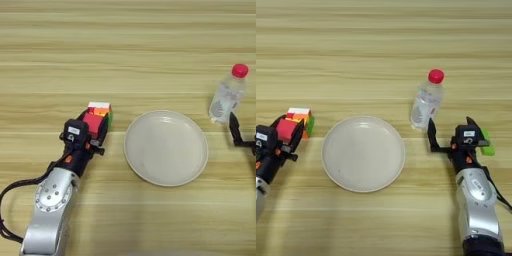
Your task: Move the objects on the table
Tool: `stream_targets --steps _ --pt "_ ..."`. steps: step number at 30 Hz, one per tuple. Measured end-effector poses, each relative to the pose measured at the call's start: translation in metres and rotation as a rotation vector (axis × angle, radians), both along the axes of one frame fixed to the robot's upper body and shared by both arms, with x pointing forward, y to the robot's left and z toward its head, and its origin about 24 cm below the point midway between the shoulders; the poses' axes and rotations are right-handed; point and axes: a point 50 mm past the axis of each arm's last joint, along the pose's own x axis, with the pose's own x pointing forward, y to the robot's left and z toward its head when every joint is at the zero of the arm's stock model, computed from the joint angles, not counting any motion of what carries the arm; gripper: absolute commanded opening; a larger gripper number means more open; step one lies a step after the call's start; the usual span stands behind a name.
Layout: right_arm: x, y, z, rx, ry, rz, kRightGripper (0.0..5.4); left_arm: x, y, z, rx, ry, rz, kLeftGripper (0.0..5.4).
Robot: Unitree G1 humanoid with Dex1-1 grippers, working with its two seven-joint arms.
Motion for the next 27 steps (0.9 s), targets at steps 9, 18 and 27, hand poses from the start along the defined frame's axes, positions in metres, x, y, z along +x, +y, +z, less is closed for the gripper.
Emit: stream_targets --steps 9,18,27 --pt "0.000 0.000 0.000 0.000 0.000 0.000 5.40 0.001 0.012 -0.002 0.004 0.010 0.044 2.28" --pt "0.000 0.000 0.000 0.000 0.000 0.001 5.40 0.000 0.028 -0.019 0.015 0.078 0.116 2.28" --pt "0.000 0.000 0.000 0.000 0.000 0.002 5.40 -0.003 0.041 -0.025 0.009 0.095 0.169 2.28"
